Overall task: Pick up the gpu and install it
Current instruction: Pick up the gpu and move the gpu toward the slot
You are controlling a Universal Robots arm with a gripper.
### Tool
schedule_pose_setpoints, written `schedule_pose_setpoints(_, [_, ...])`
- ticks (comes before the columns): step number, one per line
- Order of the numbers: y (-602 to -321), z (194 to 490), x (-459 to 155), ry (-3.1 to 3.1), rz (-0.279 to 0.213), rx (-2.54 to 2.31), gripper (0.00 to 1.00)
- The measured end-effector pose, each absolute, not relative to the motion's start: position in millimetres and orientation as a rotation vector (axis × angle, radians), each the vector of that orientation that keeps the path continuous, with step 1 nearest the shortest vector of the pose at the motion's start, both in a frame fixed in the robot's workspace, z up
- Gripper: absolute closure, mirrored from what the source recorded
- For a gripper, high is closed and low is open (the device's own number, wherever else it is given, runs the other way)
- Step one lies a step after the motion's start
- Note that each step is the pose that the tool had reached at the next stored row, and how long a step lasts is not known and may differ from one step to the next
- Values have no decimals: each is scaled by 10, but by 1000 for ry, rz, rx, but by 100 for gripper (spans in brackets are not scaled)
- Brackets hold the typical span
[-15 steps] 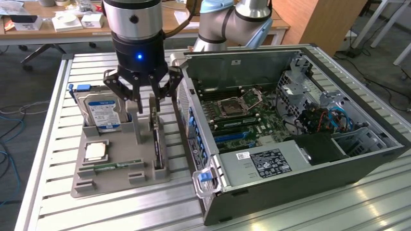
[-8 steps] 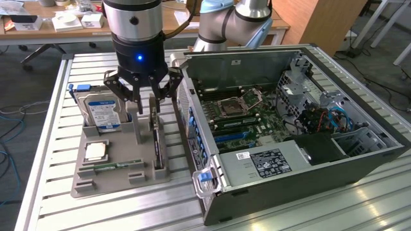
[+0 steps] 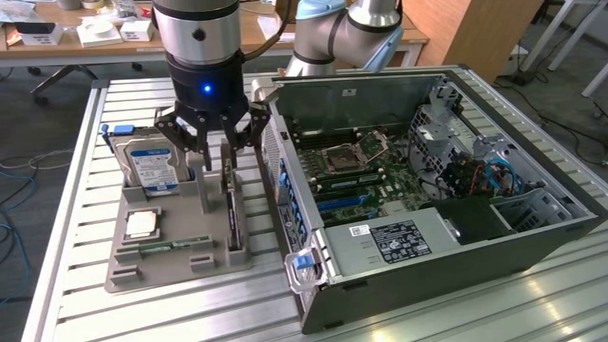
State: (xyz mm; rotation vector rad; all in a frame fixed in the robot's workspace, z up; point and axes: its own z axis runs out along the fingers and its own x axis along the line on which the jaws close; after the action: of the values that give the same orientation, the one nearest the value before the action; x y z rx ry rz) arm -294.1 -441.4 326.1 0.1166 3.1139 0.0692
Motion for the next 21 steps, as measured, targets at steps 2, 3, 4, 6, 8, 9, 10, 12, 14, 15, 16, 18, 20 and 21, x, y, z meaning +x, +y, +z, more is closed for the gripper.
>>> schedule_pose_setpoints(2, [-4414,3259,-2941,3114,69,117,59])
schedule_pose_setpoints(3, [-4414,3259,-2941,3114,69,117,59])
schedule_pose_setpoints(4, [-4414,3258,-2941,3114,69,117,59])
schedule_pose_setpoints(6, [-4414,3252,-2941,3114,70,117,59])
schedule_pose_setpoints(8, [-4414,3246,-2941,3114,70,117,59])
schedule_pose_setpoints(9, [-4414,3240,-2941,3114,70,117,59])
schedule_pose_setpoints(10, [-4414,3235,-2941,3114,70,117,59])
schedule_pose_setpoints(12, [-4414,3225,-2941,3114,69,117,59])
schedule_pose_setpoints(14, [-4415,3223,-2941,3114,69,117,59])
schedule_pose_setpoints(15, [-4415,3223,-2942,3114,69,117,59])
schedule_pose_setpoints(16, [-4415,3222,-2941,3114,69,117,59])
schedule_pose_setpoints(18, [-4414,3222,-2941,3114,69,117,59])
schedule_pose_setpoints(20, [-4414,3221,-2941,3114,69,117,59])
schedule_pose_setpoints(21, [-4414,3219,-2941,3114,70,117,59])
